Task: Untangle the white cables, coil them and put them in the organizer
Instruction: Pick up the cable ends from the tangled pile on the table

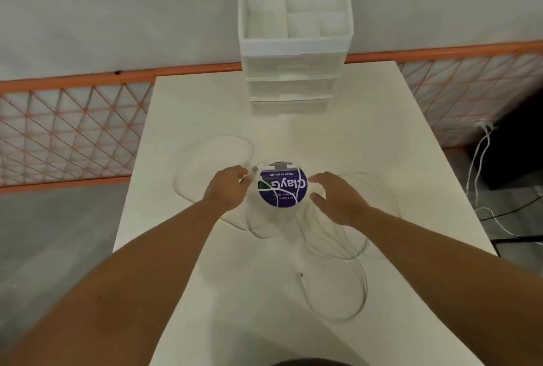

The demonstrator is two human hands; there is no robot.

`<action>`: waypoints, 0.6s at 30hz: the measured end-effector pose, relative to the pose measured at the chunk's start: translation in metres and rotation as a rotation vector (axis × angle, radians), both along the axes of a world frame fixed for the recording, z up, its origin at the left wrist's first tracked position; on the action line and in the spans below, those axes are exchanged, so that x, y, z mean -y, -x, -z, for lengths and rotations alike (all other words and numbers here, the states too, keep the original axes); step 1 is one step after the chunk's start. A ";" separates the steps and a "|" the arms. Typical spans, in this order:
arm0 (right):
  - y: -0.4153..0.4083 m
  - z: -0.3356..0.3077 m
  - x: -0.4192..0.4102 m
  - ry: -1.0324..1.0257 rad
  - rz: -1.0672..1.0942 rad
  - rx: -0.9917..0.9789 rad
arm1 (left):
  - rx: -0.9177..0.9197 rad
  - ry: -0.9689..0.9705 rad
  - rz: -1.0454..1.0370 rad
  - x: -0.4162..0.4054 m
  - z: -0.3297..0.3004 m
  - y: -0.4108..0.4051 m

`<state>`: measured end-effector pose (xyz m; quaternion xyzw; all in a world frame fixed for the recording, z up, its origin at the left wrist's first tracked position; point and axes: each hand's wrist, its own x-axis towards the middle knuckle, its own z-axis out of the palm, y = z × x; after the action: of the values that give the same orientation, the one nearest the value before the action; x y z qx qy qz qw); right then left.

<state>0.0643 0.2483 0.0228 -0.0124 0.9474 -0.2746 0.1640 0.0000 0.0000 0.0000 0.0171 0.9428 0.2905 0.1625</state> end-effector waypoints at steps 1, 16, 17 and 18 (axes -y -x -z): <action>0.011 0.004 0.008 0.029 0.004 -0.016 | 0.014 0.012 -0.021 -0.004 0.003 0.004; 0.109 0.049 0.069 -0.217 -0.314 -0.174 | 0.149 0.103 -0.242 -0.039 0.026 0.028; 0.111 0.049 0.068 -0.209 -0.306 -0.158 | 0.154 0.087 -0.265 -0.040 0.027 0.027; 0.111 0.048 0.068 -0.201 -0.294 -0.124 | 0.160 0.067 -0.292 -0.041 0.027 0.025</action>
<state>-0.0468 0.1808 -0.0257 -0.1510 0.9664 -0.1501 0.1440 -0.0250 0.0412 -0.0268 -0.1489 0.9285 0.2799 0.1934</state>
